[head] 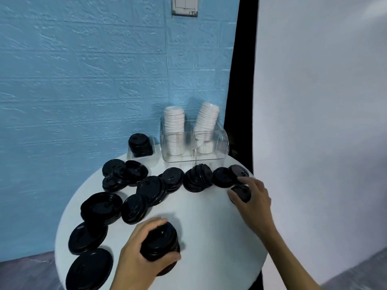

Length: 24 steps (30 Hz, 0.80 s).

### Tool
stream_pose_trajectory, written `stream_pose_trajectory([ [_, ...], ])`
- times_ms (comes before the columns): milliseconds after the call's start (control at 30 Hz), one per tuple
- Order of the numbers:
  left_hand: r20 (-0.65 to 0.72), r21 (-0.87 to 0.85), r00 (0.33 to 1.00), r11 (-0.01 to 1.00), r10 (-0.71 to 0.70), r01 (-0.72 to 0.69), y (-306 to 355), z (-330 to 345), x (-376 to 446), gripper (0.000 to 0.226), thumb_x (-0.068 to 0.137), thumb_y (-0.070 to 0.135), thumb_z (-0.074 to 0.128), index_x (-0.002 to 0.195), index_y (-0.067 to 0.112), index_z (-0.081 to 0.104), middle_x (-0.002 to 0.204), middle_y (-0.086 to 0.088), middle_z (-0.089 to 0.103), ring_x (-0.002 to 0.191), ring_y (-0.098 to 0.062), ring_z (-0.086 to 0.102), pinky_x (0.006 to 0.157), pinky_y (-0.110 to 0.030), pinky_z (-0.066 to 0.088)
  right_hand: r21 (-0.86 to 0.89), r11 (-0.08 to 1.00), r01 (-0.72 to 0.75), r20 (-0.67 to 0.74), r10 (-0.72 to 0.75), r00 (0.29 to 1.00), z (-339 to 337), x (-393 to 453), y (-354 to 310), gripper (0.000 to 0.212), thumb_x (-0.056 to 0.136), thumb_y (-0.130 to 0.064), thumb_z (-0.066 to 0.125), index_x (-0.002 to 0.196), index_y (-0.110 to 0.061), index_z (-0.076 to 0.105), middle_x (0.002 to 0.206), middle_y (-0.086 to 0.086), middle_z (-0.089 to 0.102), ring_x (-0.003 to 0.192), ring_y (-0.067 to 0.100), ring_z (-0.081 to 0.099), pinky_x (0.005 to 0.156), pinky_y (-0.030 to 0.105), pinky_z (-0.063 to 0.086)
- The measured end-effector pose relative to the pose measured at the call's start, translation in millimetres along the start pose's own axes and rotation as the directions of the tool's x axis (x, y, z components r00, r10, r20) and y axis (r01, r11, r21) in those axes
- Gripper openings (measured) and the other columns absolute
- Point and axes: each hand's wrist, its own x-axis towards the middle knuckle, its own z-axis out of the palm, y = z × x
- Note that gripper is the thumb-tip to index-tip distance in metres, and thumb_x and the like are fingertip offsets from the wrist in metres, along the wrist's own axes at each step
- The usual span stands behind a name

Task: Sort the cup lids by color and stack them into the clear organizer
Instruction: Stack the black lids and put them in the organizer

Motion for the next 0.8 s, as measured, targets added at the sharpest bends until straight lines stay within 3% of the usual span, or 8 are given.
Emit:
stream_pose_trajectory([
  [133, 0.023, -0.002, 0.999, 1.0, -0.023, 0.023, 0, 1, 0, 0.075, 0.035, 0.051, 0.089, 0.107, 0.051, 0.066, 0.124, 0.023, 0.062, 0.116, 0.0, 0.059, 0.096, -0.011, 0.044, -0.081, 0.992, -0.095, 0.119, 0.104, 0.987, -1, 13, 24, 0.042, 0.076, -0.045, 0.08, 0.115, -0.035, 0.066, 0.12, -0.011, 0.056, 0.116, 0.019, 0.056, 0.098, 0.032, 0.043],
  [233, 0.049, -0.054, 0.996, 0.995, -0.08, 0.083, 4, 1, -2, 0.091, 0.033, 0.046, 0.092, 0.117, 0.055, 0.059, 0.121, 0.024, 0.063, 0.113, -0.002, 0.061, 0.097, -0.024, 0.048, -0.039, 0.999, -0.019, 0.089, 0.022, 0.996, -3, -1, 10, 0.038, 0.072, -0.041, 0.085, 0.106, -0.035, 0.07, 0.112, -0.019, 0.06, 0.107, 0.01, 0.061, 0.088, 0.024, 0.046],
  [300, 0.059, -0.093, 0.994, 0.991, -0.092, 0.097, 5, 0, -2, 0.101, 0.033, 0.041, 0.093, 0.124, 0.06, 0.051, 0.123, 0.027, 0.062, 0.115, 0.0, 0.061, 0.099, -0.024, 0.045, 0.135, 0.987, 0.088, 0.12, -0.104, 0.987, 0, -21, -17, 0.038, 0.071, -0.038, 0.088, 0.105, -0.036, 0.07, 0.111, -0.022, 0.065, 0.103, 0.003, 0.063, 0.087, 0.021, 0.05],
  [433, 0.076, -0.135, 0.994, 0.986, -0.082, 0.092, 4, -3, -2, 0.121, 0.04, 0.037, 0.093, 0.141, 0.059, 0.031, 0.122, 0.03, 0.061, 0.114, 0.001, 0.062, 0.093, -0.018, 0.046, 0.405, 0.885, 0.23, 0.404, -0.399, 0.823, 16, -67, -87, 0.035, 0.074, -0.037, 0.087, 0.106, -0.034, 0.073, 0.119, -0.021, 0.063, 0.114, 0.004, 0.062, 0.093, 0.015, 0.048],
  [500, 0.057, -0.119, 0.997, 0.991, -0.055, 0.061, 0, -3, -2, 0.125, 0.046, 0.035, 0.091, 0.147, 0.058, 0.021, 0.123, 0.03, 0.059, 0.116, 0.002, 0.062, 0.091, -0.012, 0.048, 0.428, 0.871, 0.24, 0.495, -0.449, 0.744, 27, -77, -105, 0.032, 0.074, -0.033, 0.086, 0.104, -0.031, 0.075, 0.121, -0.023, 0.061, 0.118, 0.001, 0.059, 0.098, 0.014, 0.045],
  [567, 0.033, -0.104, 0.999, 0.994, -0.03, 0.033, -4, -3, -2, 0.124, 0.049, 0.032, 0.09, 0.145, 0.062, 0.017, 0.125, 0.031, 0.057, 0.118, 0.002, 0.061, 0.092, -0.01, 0.046, 0.436, 0.877, 0.201, 0.54, -0.434, 0.721, 35, -82, -111, 0.029, 0.075, -0.031, 0.084, 0.103, -0.031, 0.076, 0.123, -0.028, 0.058, 0.122, -0.002, 0.054, 0.103, 0.017, 0.043],
  [667, 0.055, -0.088, 0.998, 0.996, 0.0, 0.005, -6, -4, -1, 0.113, 0.054, 0.022, 0.09, 0.142, 0.06, 0.032, 0.131, 0.026, 0.058, 0.123, -0.004, 0.061, 0.101, -0.023, 0.047, 0.382, 0.897, 0.223, 0.57, -0.418, 0.707, 39, -82, -110, 0.029, 0.08, -0.04, 0.08, 0.109, -0.039, 0.074, 0.13, -0.036, 0.05, 0.128, -0.008, 0.039, 0.108, 0.015, 0.03],
  [800, 0.047, -0.044, 0.999, 0.999, 0.021, -0.019, -3, -1, -3, 0.088, 0.052, 0.038, 0.086, 0.131, 0.059, 0.053, 0.128, 0.022, 0.064, 0.121, -0.001, 0.061, 0.095, -0.008, 0.045, 0.463, 0.872, 0.16, 0.606, -0.444, 0.661, 34, -75, -102, 0.022, 0.091, -0.038, 0.071, 0.112, -0.034, 0.076, 0.128, -0.026, 0.056, 0.128, 0.0, 0.05, 0.107, 0.019, 0.041],
])
